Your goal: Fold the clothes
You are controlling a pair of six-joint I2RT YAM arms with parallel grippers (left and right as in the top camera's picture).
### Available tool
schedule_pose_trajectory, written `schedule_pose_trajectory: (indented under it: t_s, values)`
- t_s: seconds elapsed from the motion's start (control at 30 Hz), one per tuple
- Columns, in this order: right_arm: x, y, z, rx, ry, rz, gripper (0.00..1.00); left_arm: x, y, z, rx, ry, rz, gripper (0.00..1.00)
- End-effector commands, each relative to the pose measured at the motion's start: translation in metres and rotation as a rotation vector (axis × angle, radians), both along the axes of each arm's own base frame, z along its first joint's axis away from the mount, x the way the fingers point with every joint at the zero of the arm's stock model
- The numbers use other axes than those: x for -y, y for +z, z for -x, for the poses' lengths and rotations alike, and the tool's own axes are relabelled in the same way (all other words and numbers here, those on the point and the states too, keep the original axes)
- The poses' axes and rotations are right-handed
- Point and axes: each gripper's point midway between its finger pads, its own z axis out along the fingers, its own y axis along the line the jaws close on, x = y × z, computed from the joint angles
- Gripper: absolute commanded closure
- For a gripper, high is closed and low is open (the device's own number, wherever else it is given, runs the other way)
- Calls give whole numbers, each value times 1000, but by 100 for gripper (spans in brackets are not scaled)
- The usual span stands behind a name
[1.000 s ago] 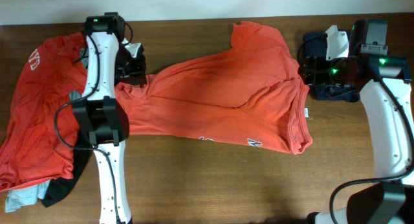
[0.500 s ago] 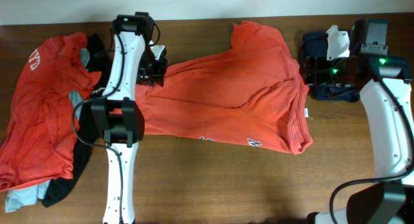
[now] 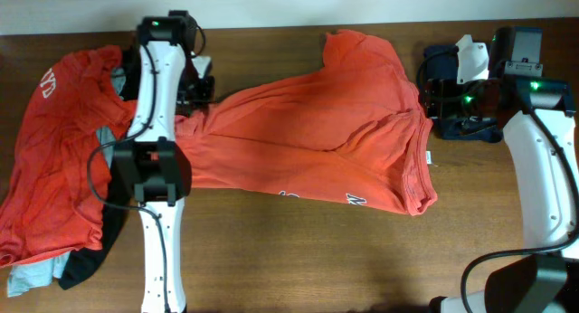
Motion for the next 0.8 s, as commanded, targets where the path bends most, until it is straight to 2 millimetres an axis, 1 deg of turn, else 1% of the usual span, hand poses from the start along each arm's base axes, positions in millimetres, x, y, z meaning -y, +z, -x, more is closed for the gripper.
schedule_pose_trajectory:
  t_s: [0.0,0.1,0.17,0.2,0.4,0.5,0.6,0.77]
  values:
    - [-1,-3,-2,-1,8,8,24,-19,78,-6,183,27,-16,51]
    - [-1,-3,-2,-1,8,7,24,-25,79,-6,185,39,-16,50]
    - [-1,-4,-1,-4,9,7,24,-27,73,-3,161,49,-15,50]
    - [-1,-4,-1,-6,8,7,24,-29,64,2,123,60,-16,50]
    - [-1,-4,-1,-6,8,8,24,-36,26,25,-33,80,-20,50]
    - [-1,-4,-1,-6,8,7,24,-41,13,35,-90,91,-20,50]
    - [-1,-4,-1,-5,8,7,24,-46,6,38,-107,100,-20,50]
    - [-1,-4,-1,-6,8,7,24,-47,6,34,-89,104,-19,50]
